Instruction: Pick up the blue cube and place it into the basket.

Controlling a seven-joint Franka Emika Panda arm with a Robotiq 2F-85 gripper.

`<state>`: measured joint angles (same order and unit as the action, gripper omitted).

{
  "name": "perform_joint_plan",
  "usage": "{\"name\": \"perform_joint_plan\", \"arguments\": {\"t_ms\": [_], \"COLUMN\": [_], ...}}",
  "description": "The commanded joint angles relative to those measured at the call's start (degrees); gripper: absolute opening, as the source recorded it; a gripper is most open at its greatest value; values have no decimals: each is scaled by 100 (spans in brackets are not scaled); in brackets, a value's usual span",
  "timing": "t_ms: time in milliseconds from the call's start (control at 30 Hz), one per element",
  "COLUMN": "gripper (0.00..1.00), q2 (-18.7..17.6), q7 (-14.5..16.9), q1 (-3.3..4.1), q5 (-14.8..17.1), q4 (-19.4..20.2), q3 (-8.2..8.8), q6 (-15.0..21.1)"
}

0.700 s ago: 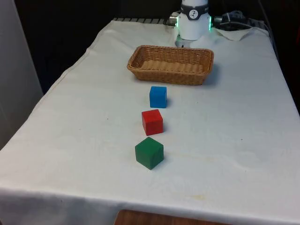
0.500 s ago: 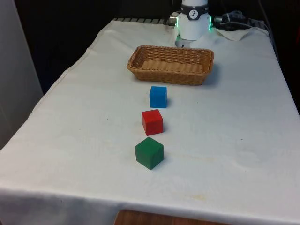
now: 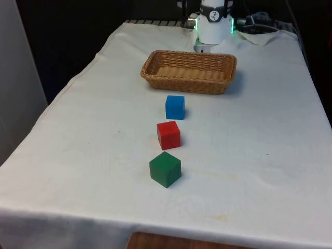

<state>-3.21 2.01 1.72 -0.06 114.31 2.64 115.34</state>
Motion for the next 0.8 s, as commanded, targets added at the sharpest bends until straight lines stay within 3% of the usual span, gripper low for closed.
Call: {"name": "perform_joint_plan", "arguments": {"t_ms": [0,200,267,433,600,633,767], "gripper": [100,100,100,100,100,100,100], "q2": [17,189,166,218,189,178,143], "q7": [23,275,275,550,773,699,1031], "q1": [-6,-46,-29,-57,-74,-46,-86], "q5": [-11,-29,-11,0,63,0,178], "q4": [52,493,476,779,945,905,1106], "q3": [17,201,212,401,533,533,670], "q6": [57,607,550,1008,1283,1192,1547]}}
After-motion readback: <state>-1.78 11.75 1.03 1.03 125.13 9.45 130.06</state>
